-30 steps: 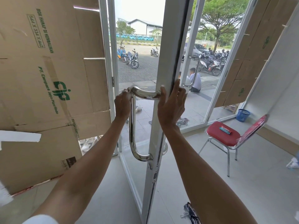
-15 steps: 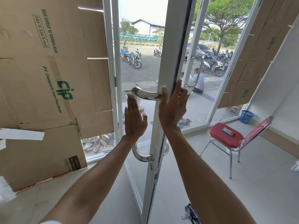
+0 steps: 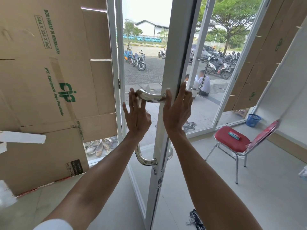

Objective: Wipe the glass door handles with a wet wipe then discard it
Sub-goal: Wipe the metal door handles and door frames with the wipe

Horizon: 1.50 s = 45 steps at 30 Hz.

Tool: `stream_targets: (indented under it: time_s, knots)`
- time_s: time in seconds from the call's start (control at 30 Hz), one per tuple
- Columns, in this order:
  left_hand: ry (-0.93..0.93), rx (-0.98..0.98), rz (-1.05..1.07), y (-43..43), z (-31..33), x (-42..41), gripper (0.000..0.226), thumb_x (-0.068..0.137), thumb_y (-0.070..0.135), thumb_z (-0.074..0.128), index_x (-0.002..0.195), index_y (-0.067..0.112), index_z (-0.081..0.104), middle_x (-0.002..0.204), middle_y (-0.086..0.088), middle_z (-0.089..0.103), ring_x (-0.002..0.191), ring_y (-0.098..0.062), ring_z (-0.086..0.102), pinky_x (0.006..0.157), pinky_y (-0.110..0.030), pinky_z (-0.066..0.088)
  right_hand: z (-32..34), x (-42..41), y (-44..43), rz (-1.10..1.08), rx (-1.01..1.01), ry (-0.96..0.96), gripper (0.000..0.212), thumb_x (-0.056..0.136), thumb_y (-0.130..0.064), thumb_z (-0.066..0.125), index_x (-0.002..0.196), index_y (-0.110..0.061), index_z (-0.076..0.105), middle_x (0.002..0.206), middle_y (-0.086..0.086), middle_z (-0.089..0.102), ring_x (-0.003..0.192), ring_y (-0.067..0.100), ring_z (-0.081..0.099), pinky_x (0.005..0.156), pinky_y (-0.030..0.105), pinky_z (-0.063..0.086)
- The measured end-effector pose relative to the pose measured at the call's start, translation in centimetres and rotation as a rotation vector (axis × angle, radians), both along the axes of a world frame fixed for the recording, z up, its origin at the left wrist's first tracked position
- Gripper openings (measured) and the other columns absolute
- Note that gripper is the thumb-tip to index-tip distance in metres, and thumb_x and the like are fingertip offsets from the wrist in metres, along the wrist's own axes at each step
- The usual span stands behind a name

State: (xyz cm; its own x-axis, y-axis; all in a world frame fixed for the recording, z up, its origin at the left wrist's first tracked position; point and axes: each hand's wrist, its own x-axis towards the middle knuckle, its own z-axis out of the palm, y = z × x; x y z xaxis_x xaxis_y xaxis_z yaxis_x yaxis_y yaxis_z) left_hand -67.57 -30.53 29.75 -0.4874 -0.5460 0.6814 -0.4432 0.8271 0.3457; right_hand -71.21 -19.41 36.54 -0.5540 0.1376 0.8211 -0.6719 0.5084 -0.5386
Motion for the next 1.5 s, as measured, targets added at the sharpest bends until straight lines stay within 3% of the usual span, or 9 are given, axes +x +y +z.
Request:
stream_targets:
  time_s: [0.3,0.43,0.63,0.77,0.93,1.07,1.17,1.37,1.5]
  knots:
    - [-0.017,0.017,-0.015,-0.6,-4.6,1.1,0.091,0.085,0.025,0.054,0.159,0.021,0.003,0.167,-0.009,-0.001,0.154,-0.023,0.003,0.12,-0.055,0.017,0.0,0.6,0.0,0.024,0.014,0.017,0.056,0.096,-0.043,0.053,0.139,-0.007,0.048,0.113,0.013,0.058,0.105,0.027,0.057,0.069,0.037,0.054]
    - [0.106,0.247,-0.094,-1.0,-4.8,1.3,0.092,0.086,0.022,0.055,0.159,0.011,-0.001,0.167,-0.008,-0.002,0.154,-0.022,0.002,0.121,-0.056,0.016,-0.1,0.7,-0.4,0.018,0.004,0.02,0.055,0.096,-0.042,0.053,0.138,-0.007,0.049,0.113,0.013,0.058,0.104,0.027,0.057,0.068,0.036,0.054]
    - [0.346,0.364,-0.359,-2.5,0.9,1.5,0.08,0.077,0.013,0.048,0.155,0.014,0.03,0.165,-0.008,0.013,0.154,-0.028,0.005,0.12,-0.061,0.013,-0.1,0.8,-0.5,-0.003,-0.011,0.024,0.054,0.095,-0.04,0.056,0.136,-0.005,0.05,0.112,0.013,0.059,0.103,0.027,0.058,0.065,0.034,0.052]
    - [0.523,0.15,-0.338,-3.4,3.0,1.2,0.053,0.083,0.007,0.051,0.134,0.019,0.06,0.164,-0.018,0.014,0.152,-0.038,0.005,0.115,-0.068,0.013,0.0,0.8,-0.5,0.0,-0.013,0.017,0.054,0.095,-0.039,0.057,0.136,-0.005,0.05,0.112,0.014,0.059,0.103,0.027,0.058,0.067,0.034,0.053]
    - [0.439,-0.12,-0.52,-1.4,3.6,1.7,0.058,0.078,0.021,0.042,0.132,0.011,0.059,0.147,-0.004,0.051,0.146,-0.021,0.035,0.121,-0.056,0.013,0.0,0.6,-0.3,-0.011,-0.013,0.007,0.055,0.095,-0.04,0.056,0.138,-0.006,0.049,0.113,0.014,0.059,0.103,0.027,0.058,0.068,0.034,0.053]
    - [0.375,-0.308,-0.394,-0.9,3.9,2.2,0.062,0.066,0.003,0.053,0.127,0.01,0.063,0.131,-0.005,0.063,0.134,-0.02,0.05,0.123,-0.046,0.012,0.1,0.7,-0.4,0.0,-0.001,-0.003,0.056,0.096,-0.042,0.054,0.139,-0.007,0.048,0.114,0.014,0.058,0.105,0.028,0.057,0.069,0.034,0.052]
    - [0.395,-0.243,-0.248,-0.5,4.1,2.1,0.065,0.061,0.003,0.052,0.125,0.011,0.063,0.129,-0.002,0.064,0.134,-0.018,0.05,0.12,-0.05,0.015,0.2,0.7,-0.2,0.015,0.004,0.001,0.055,0.096,-0.041,0.055,0.139,-0.006,0.048,0.113,0.015,0.058,0.104,0.029,0.058,0.069,0.035,0.053]
    - [0.269,-0.481,-0.415,2.3,2.3,2.2,0.062,0.082,0.02,0.043,0.142,0.005,0.051,0.148,-0.008,0.05,0.144,-0.023,0.039,0.116,-0.062,0.02,0.2,0.9,-0.3,-0.002,0.001,-0.011,0.055,0.096,-0.043,0.052,0.139,-0.009,0.048,0.113,0.012,0.058,0.105,0.028,0.058,0.067,0.034,0.052]
    - [0.268,-0.531,-0.359,2.1,1.9,2.3,0.058,0.087,0.02,0.041,0.143,0.008,0.051,0.15,-0.006,0.048,0.145,-0.021,0.037,0.114,-0.066,0.018,0.2,1.1,-0.2,0.013,0.014,-0.028,0.056,0.096,-0.045,0.049,0.14,-0.011,0.046,0.115,0.011,0.057,0.108,0.027,0.056,0.07,0.036,0.052]
